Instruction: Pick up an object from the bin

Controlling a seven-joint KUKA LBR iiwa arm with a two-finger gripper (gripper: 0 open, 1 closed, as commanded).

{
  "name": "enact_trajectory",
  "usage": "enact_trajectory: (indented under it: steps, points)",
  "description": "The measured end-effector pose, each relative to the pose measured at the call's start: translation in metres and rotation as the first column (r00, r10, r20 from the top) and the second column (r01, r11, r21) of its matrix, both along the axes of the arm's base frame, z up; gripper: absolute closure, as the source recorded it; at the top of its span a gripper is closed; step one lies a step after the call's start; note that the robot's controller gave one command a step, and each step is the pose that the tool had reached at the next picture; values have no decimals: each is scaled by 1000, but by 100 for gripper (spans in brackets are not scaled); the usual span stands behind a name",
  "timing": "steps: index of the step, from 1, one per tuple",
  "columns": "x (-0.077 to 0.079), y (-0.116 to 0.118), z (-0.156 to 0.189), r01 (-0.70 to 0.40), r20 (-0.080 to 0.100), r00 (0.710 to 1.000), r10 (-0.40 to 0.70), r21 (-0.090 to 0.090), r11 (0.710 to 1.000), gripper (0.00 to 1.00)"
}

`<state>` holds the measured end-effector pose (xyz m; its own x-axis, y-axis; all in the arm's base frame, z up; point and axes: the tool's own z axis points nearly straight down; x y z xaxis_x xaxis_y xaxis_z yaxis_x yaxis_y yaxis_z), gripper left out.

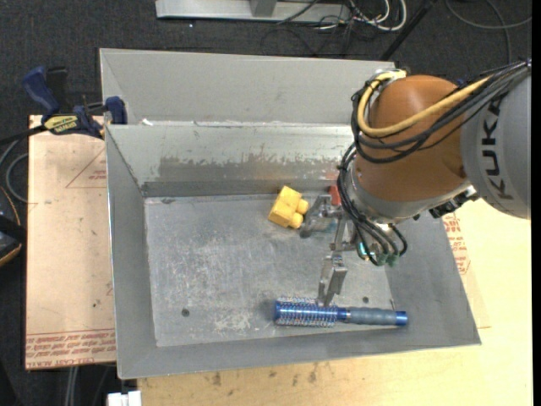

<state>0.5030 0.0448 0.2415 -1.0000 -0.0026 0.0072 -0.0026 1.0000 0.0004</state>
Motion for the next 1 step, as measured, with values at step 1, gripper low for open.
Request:
enact_trajectory:
  steps: [1]
  points:
    - [-15, 27, -133, -286, 2, 958, 286, 2, 958, 0]
